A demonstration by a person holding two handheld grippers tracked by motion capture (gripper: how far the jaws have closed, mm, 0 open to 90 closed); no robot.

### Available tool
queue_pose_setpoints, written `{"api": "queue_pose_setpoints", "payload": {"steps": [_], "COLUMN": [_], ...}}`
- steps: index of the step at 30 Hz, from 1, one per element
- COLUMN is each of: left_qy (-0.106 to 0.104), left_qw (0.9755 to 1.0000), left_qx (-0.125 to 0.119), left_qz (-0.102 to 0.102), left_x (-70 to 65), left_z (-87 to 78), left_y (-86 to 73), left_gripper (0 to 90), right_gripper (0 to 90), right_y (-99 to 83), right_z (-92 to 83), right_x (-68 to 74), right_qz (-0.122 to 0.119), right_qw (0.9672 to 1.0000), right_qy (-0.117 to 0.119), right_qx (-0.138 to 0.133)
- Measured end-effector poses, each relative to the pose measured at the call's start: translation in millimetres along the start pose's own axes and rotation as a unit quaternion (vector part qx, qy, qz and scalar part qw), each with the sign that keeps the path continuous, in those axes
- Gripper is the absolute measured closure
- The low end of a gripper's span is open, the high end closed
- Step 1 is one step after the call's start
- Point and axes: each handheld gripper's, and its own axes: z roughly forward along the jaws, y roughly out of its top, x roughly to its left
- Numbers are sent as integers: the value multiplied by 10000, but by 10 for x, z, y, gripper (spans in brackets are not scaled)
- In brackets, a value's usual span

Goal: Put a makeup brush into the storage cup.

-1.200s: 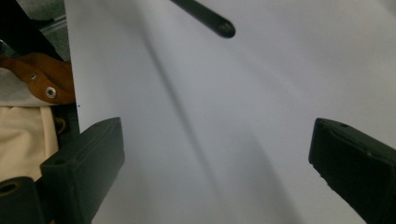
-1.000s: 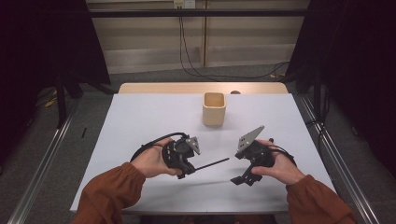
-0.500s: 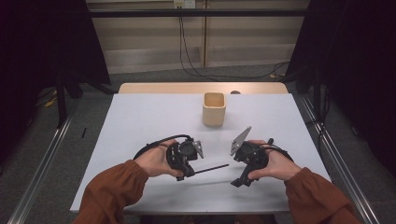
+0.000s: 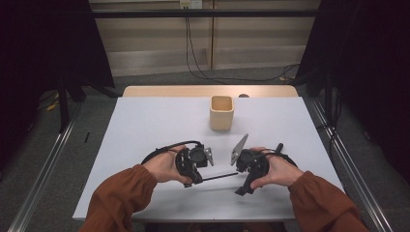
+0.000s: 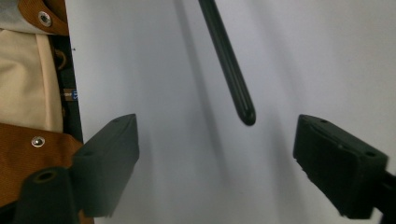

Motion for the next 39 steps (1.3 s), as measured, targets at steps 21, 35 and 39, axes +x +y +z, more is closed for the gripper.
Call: {"api": "queue_pose_setpoints", "payload": {"steps": [21, 35, 39], "left_qy": [8, -7, 34], "left_qw": [9999, 9994, 9993], "left_qx": [-131, -329, -375], "left_qz": [25, -52, -57], "left_x": [8, 6, 22], "left_z": [59, 98, 90], "left_y": [41, 49, 47], "left_gripper": [857, 857, 857], "right_gripper": [592, 791, 832], "right_y": [161, 203, 168], "right_z": [-61, -11, 17], "right_x": [3, 11, -62], "right_qz": [-362, -455, -440], "right_qw": [9988, 9987, 9987], "right_qy": [-95, -1, 91], "right_qx": [-301, -216, -234]}}
